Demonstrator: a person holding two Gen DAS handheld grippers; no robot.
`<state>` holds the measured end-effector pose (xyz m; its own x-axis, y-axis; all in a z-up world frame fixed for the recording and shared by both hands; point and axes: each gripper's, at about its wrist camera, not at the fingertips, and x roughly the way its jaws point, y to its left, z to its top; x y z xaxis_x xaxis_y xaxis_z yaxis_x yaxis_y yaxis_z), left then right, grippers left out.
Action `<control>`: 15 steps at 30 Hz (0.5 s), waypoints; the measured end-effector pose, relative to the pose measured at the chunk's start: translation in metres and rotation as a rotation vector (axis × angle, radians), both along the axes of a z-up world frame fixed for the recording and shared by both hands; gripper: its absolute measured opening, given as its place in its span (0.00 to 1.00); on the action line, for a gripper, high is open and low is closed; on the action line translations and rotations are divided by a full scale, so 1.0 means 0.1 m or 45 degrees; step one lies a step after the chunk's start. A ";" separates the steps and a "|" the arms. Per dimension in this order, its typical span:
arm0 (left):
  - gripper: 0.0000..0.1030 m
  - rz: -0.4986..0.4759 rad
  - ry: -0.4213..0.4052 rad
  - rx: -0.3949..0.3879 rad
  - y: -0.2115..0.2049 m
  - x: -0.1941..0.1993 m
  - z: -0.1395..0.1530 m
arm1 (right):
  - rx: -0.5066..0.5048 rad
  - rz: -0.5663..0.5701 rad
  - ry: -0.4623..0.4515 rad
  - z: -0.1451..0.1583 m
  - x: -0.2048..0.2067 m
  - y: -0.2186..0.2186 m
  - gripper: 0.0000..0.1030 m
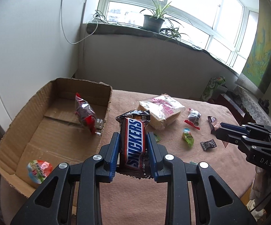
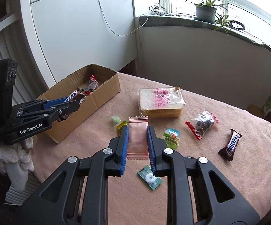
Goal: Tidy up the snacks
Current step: 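Carry both snacks into the cardboard box and open both grippers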
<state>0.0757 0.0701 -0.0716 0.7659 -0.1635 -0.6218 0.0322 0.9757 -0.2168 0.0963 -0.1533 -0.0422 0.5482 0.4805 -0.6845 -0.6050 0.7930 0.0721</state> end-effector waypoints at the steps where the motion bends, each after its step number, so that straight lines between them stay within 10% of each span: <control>1: 0.26 0.014 -0.005 -0.003 0.05 -0.03 0.01 | 0.004 0.015 -0.002 0.01 0.01 0.07 0.20; 15: 0.26 0.263 -0.027 0.009 0.89 -0.32 0.06 | 0.030 0.199 -0.021 0.15 0.14 1.09 0.20</control>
<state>0.0436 0.1594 -0.0654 0.7955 0.0025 -0.6059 -0.1639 0.9636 -0.2112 0.1103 -0.0443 -0.0275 0.4766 0.5766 -0.6636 -0.7222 0.6872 0.0785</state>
